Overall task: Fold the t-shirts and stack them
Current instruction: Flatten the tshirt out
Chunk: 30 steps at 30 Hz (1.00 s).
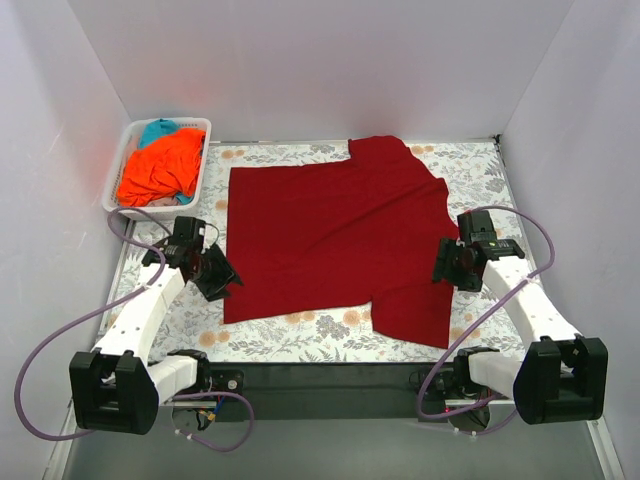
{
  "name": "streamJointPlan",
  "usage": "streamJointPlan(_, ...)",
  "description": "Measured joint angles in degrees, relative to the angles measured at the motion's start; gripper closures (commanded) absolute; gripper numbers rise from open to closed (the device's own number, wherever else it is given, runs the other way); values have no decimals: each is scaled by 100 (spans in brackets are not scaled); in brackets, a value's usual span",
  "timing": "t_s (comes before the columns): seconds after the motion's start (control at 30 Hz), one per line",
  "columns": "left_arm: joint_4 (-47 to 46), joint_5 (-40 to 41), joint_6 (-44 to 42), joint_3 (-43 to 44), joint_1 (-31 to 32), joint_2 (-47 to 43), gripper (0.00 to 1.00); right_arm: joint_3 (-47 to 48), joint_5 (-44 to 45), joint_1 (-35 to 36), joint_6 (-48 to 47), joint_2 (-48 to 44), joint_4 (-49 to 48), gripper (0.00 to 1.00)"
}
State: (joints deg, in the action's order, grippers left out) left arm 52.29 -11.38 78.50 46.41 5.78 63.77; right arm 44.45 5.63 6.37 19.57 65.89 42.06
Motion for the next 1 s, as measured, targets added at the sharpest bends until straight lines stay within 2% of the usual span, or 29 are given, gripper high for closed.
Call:
streamJointPlan(0.13,273,313,245,-308,11,-87,58,-17,79,-2,208,-142,11,28)
streamJointPlan(0.3,407,509,555,-608,24,-387,58,-197,164,-2,575,17,50,32)
streamJointPlan(0.7,461,752,892,-765,33,-380,57,-717,660,22,1113,472,-107,35)
streamJointPlan(0.77,463,763,999,-782,33,-382,57,-813,678,48,1182,551,-203,39)
streamJointPlan(0.83,450,787,1115,-852,35,-387,58,-925,658,52,1266,542,-328,49)
streamJointPlan(0.87,450,802,1165,-903,35,-389,59,-964,614,55,1309,516,-396,61)
streamJointPlan(0.9,452,822,1220,-955,35,-389,60,-1003,570,57,1333,492,-472,67)
streamJointPlan(1.0,479,896,1331,-1040,35,-380,61,-1130,597,79,1392,369,-640,76)
